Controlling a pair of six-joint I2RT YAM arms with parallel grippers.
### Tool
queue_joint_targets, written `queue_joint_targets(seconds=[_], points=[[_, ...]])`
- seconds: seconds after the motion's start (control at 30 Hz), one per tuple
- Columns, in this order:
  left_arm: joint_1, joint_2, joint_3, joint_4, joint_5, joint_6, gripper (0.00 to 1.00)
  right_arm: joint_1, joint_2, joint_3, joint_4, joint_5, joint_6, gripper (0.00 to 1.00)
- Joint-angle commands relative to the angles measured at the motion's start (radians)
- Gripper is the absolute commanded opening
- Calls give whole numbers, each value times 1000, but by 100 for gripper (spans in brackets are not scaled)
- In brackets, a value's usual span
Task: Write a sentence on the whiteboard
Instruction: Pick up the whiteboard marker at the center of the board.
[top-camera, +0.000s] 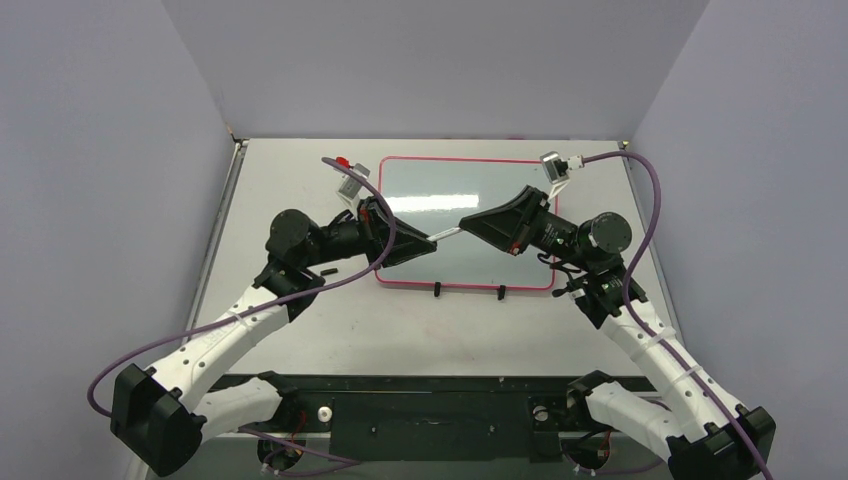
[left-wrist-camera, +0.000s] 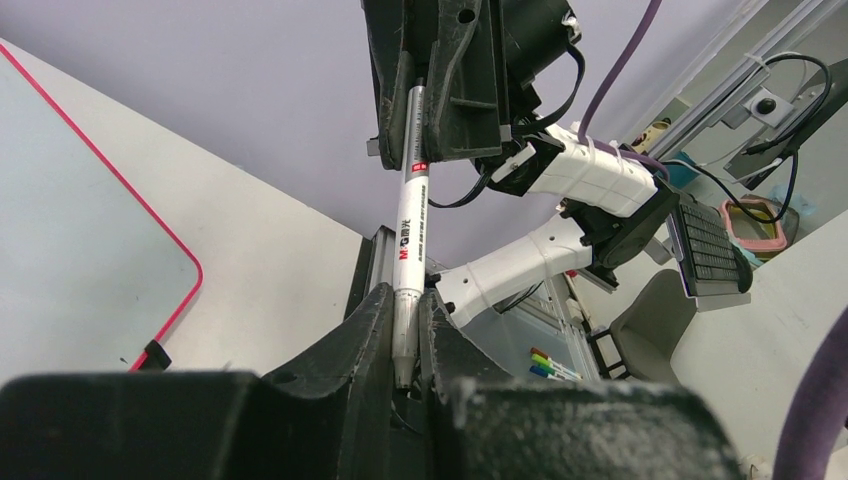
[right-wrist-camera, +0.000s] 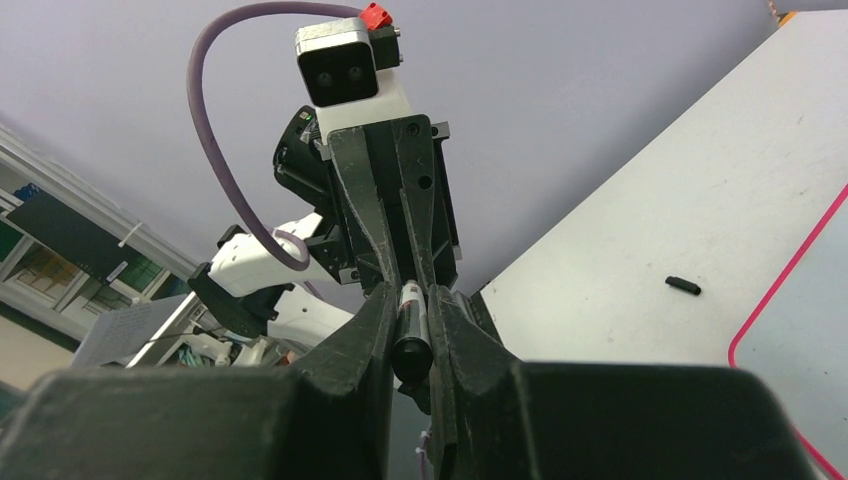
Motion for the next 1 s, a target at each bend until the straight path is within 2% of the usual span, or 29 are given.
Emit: queue_joint_targets(seconds=[0.0, 0.03, 0.07, 0.1, 0.13, 0.17, 0.23, 0.3, 0.57, 0.83, 0.97], points=[[-8, 11, 63, -10, -3, 31, 0, 21, 9, 33, 51, -44, -21, 0], [-8, 9, 67, -21, 2, 46, 0, 21, 10, 38, 28, -49, -36, 0], [-8, 4, 72, -47, 14, 55, 0, 21, 13, 51, 11, -58, -48, 4], [-7, 0, 80, -65, 19, 77, 0, 20, 11, 57, -28, -64, -77, 19], [-6, -7, 86, -113, 29, 91, 0, 21, 9, 74, -53, -64, -115, 26], [-6, -12, 96, -136, 32, 121, 0, 21, 8, 84, -112, -62, -139, 42], [-4, -21, 108, -208, 45, 158, 0, 22, 11, 113, -189, -60, -199, 57], [-3, -27, 111, -254, 59, 178, 0, 21, 20, 131, -214, -68, -221, 63], [11, -86, 115, -388, 94, 239, 0, 30, 34, 157, -266, -125, -275, 63], [14, -103, 146, -442, 186, 250, 0, 78, 53, 171, -316, -166, -340, 51], [14, -108, 144, -471, 187, 279, 0, 106, 66, 182, -327, -182, -353, 46]])
